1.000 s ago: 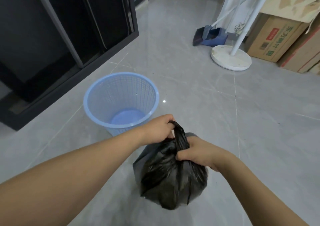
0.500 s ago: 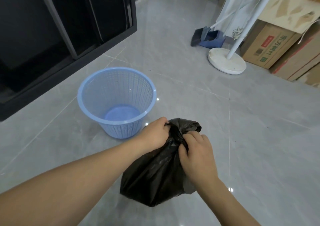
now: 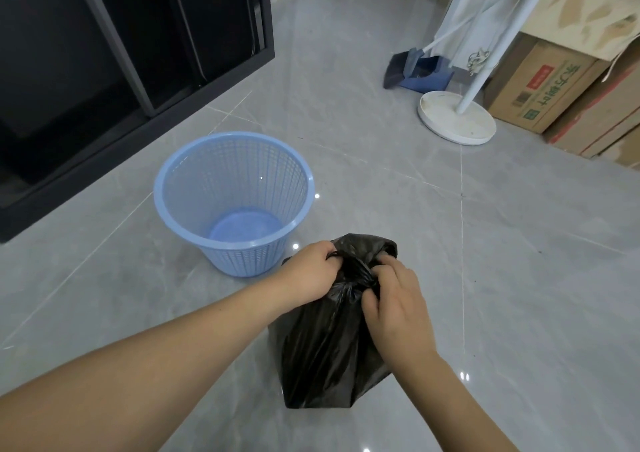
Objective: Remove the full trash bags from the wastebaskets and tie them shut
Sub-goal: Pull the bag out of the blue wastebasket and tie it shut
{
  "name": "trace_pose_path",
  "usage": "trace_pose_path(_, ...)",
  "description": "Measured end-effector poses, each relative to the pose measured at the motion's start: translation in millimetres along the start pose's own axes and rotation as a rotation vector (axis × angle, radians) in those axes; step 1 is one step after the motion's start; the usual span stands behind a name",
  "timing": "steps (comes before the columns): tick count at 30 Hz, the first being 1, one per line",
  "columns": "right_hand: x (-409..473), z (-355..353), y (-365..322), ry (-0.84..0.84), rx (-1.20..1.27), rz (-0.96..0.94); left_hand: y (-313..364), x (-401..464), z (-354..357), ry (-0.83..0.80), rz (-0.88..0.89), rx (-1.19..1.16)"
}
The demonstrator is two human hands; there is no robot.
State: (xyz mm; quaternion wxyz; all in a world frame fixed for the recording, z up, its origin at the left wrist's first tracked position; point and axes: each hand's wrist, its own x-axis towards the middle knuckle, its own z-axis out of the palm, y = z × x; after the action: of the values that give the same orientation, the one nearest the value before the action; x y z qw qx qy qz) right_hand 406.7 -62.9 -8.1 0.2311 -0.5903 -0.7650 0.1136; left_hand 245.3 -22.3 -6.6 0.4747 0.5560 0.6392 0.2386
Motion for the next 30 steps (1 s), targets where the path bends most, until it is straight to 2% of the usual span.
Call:
trace_pose_path(4,4,-1,-1,-0.113,0.236,0.158,-5,1,-1,0.001,-0.009,0.004)
trace_pose_path(11,1,8,0,-0.162,-0.086,0.138,-15,-1,3,-0.005,-0.021,0.073)
trace_pose_path(17,1,10,4,-0.136,-0.193,0.208,-14,-1,6,0.021,0.004,0.108)
trace_pose_path(22,0,11,1,-0.063,-0.173,0.217,-11,-2,7,0.045,0.022,0.118)
trace_pose_path(25,4,10,5,-0.123,-0.091,0.174,-9,-1,6,0.054,0.031,0.115)
trace_pose_path(30,5,0,9,-0.231,0.238,0.185,-10,0,4,0.126,0.042,0.148)
